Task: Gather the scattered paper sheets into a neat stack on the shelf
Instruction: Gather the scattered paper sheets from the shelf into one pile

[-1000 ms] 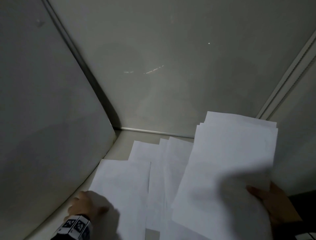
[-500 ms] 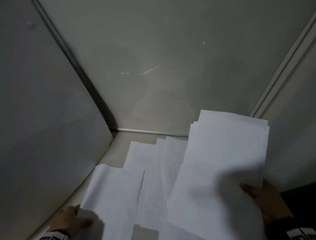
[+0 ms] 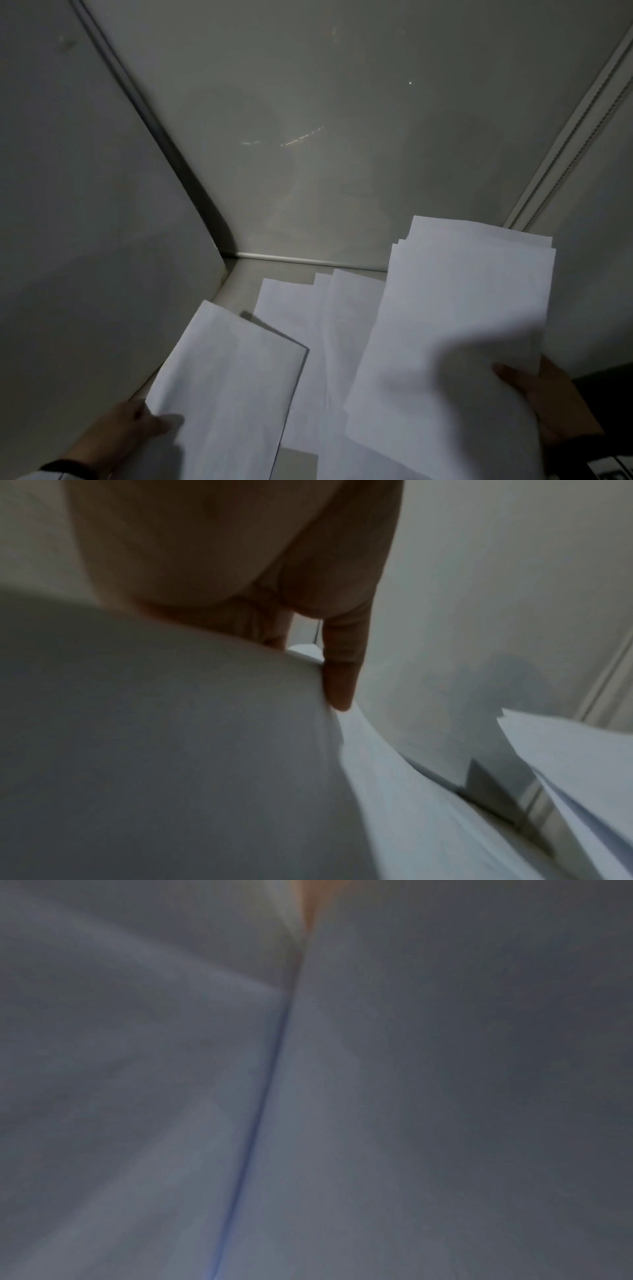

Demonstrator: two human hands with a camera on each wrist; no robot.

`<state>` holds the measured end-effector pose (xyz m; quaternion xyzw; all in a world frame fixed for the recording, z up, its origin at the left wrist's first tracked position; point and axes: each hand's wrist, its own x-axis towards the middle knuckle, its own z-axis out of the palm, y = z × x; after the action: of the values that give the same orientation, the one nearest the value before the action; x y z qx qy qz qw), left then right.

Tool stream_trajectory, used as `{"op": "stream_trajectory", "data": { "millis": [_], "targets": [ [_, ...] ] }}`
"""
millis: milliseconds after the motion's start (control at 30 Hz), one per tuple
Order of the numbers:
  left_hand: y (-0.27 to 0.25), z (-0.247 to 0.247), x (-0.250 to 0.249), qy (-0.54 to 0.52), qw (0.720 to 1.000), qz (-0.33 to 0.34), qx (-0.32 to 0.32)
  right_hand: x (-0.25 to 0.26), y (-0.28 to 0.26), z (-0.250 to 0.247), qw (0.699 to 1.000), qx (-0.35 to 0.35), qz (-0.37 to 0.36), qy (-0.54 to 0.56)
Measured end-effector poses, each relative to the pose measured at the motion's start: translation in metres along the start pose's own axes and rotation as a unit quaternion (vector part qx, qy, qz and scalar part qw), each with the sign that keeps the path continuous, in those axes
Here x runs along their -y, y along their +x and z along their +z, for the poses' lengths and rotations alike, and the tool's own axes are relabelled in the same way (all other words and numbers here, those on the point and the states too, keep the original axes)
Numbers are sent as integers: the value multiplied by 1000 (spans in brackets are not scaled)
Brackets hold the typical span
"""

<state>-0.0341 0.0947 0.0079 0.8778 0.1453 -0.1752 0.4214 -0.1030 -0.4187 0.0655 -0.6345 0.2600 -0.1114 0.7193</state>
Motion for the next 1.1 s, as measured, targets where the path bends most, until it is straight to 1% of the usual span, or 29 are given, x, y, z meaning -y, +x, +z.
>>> {"op": "stream_trajectory", "data": {
  "millis": [33,100,133,200,233,267,300,333,367,400,433,467,500,533,567,600,633,700,767,800,866,900,933,966,1000,1033,1100],
  "targets": [
    [4,-2,3,35,999,6,-8,2,-1,0,1000,-4,-6,2],
    [11,-4,7,78,996,40,-25,5,-1,-2,1000,-16,-20,2],
    [10,-4,7,90,993,62,-34,8,-1,-1,999,-22,-25,-2],
    [16,-10,11,93,992,78,-31,14,-3,-2,999,-19,-30,-10],
    [18,-15,10,71,994,73,-28,16,-2,-3,999,-17,-36,-19],
    [19,-23,8,59,994,78,-45,19,-2,-5,998,-19,-40,-37],
    [24,-30,12,15,994,70,-89,20,-1,-6,998,-24,-43,-40],
    [30,-39,17,-45,990,61,-118,22,-1,-8,998,-28,-41,-38],
    [29,-44,16,-84,983,66,-151,23,0,-11,998,-25,-41,-30],
    [25,-46,6,-103,976,68,-178,24,1,-13,998,-25,-42,-30],
    [13,-40,-20,-138,970,75,-187,24,3,-16,999,-23,-42,-25],
    [1,-30,-44,-152,972,76,-164,27,3,-17,999,-13,-39,-19],
    [-4,-14,-60,-149,977,89,-122,28,4,-19,999,-7,-34,-9],
    [-13,5,-82,-139,983,90,-83,32,3,-19,1000,4,-29,-4],
    [-15,28,-92,-124,987,90,-55,35,2,-21,1000,15,-24,-1],
    [-12,53,-99,-109,987,104,-51,38,2,-21,999,28,-23,0],
    [-4,78,-98,-115,989,79,-45,41,1,-21,999,37,-24,2],
    [2,123,-104,-117,991,60,-21,44,1,-20,998,56,-20,1],
    [-1,157,-115,-86,994,66,13,46,-1,-13,997,80,-11,0],
    [-3,170,-122,-53,996,74,23,46,-3,-6,996,90,-7,4],
    [-2,190,-132,-30,995,80,44,41,-3,7,994,111,5,3],
    [-1,197,-137,-26,996,65,48,39,-4,15,993,117,10,-2],
    [0,203,-142,-28,998,35,49,38,-7,23,993,120,14,-6],
    [3,207,-146,-68,997,5,39,37,-8,28,993,120,16,-8],
    [4,212,-148,-78,996,-4,31,36,-9,31,994,112,16,-9],
    [7,217,-148,-76,997,0,17,35,-8,30,995,101,15,-18],
    [10,226,-144,-13,999,29,13,36,-8,20,996,68,9,-48]
  ]
}}
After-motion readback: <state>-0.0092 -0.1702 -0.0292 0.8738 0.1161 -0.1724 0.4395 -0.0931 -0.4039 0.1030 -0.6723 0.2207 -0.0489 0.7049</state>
